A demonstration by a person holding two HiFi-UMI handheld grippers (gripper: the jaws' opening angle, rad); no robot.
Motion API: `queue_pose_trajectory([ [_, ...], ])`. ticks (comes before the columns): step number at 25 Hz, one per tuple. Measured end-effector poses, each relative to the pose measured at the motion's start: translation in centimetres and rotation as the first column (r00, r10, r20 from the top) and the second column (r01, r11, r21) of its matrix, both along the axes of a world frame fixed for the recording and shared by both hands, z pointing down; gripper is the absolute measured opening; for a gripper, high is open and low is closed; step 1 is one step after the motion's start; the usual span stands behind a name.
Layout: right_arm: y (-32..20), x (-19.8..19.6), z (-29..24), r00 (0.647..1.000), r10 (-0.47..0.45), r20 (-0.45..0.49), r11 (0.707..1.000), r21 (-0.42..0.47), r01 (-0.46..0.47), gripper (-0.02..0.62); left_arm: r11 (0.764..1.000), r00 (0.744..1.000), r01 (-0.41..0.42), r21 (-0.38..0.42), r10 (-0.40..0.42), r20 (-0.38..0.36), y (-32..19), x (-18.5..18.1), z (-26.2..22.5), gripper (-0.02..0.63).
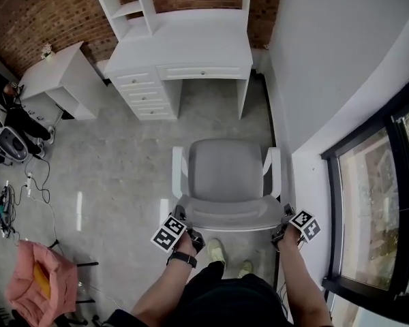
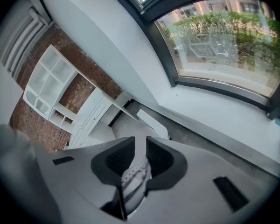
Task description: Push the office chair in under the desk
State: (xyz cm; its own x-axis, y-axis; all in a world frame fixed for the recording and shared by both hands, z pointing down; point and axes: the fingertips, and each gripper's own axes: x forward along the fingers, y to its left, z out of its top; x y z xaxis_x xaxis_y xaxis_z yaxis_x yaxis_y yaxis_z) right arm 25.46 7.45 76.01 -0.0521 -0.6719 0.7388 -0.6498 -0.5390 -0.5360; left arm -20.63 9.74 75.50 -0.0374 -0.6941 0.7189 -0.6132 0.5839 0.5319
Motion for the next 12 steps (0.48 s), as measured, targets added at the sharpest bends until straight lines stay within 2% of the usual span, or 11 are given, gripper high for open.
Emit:
queue_pose_trajectory([
  [5,-1.1,0.2,0.2,1.0,0.0,-0.017,0.997,-0.072,-0.001,0.049,1.0,0.999,-0.03,-0.01,0.03,-0.013,-1.7,0.2,0.2,0.181],
  [9,0.0,-0.2,0.5,0.998,0.019,0.061,0.993,-0.116,-0.012,0.107,0.999,0.999,-0.032,-0.015,0.032,-0.02,-2.0,0.1,0.1,0.179],
  [12,1.1,-1.2,0.7,0.992,0.058,0.11,0.99,-0.134,-0.043,0.121,1.0,1.0,-0.024,-0.012,0.024,-0.019,-2.2,0.0,0.1,0.177],
])
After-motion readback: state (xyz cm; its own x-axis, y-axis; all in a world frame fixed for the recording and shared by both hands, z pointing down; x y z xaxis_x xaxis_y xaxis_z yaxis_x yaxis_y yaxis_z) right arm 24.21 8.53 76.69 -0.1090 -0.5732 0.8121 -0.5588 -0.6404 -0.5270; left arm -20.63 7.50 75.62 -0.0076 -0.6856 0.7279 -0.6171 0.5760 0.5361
